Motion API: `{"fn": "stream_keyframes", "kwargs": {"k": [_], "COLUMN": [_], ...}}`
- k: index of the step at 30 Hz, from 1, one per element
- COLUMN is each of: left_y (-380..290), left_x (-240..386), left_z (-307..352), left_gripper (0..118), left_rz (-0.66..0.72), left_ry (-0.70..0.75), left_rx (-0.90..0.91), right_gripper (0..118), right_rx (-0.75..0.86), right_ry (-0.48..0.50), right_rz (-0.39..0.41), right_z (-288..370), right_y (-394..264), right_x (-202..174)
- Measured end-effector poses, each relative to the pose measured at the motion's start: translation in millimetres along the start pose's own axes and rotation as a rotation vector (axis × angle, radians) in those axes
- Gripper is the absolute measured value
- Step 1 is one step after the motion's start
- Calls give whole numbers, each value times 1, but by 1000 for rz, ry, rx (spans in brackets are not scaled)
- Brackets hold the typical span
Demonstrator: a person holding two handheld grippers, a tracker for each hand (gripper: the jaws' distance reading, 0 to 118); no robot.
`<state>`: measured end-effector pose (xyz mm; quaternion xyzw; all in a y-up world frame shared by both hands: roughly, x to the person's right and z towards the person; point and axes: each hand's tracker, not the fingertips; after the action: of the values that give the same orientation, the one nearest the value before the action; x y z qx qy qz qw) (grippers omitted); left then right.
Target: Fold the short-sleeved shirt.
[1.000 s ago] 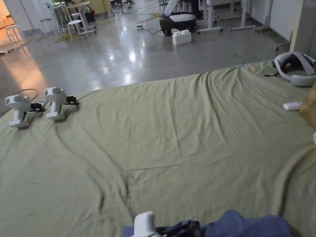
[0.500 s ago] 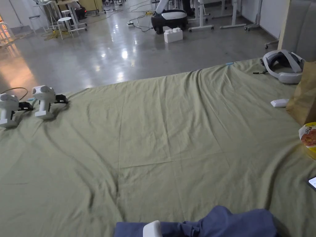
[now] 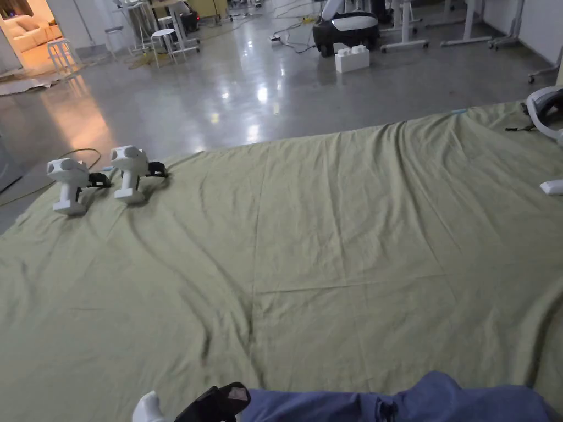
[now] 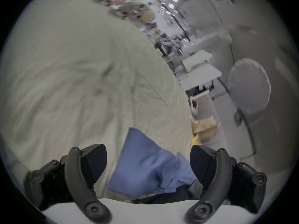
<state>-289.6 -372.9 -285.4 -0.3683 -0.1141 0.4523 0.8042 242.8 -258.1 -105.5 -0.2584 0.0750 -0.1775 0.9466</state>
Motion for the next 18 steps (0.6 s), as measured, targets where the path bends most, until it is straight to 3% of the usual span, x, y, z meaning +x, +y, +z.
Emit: {"fn": "stream_keyframes", "kwargs": {"k": [3, 7, 11, 18], "left_y": [-12, -43, -33, 25], "left_x": [-13, -3, -16, 18], "left_z": [-18, -52, -41, 51], "left_gripper": [104, 33, 25, 23], "left_rz": [176, 85, 291, 31], "left_ry": [-65, 32, -64, -28], "left_rx": [-12, -61, 2, 230], "right_gripper": [6, 6, 6, 6], "right_rx": [-8, -15, -20, -14], "right_ry": [-4, -13, -34, -21], "right_rz": [16, 20, 11, -16], "right_z": [1, 4, 6, 1], "right_y": [-1, -1, -1, 2], "right_x": [-3, -5, -3, 4]}}
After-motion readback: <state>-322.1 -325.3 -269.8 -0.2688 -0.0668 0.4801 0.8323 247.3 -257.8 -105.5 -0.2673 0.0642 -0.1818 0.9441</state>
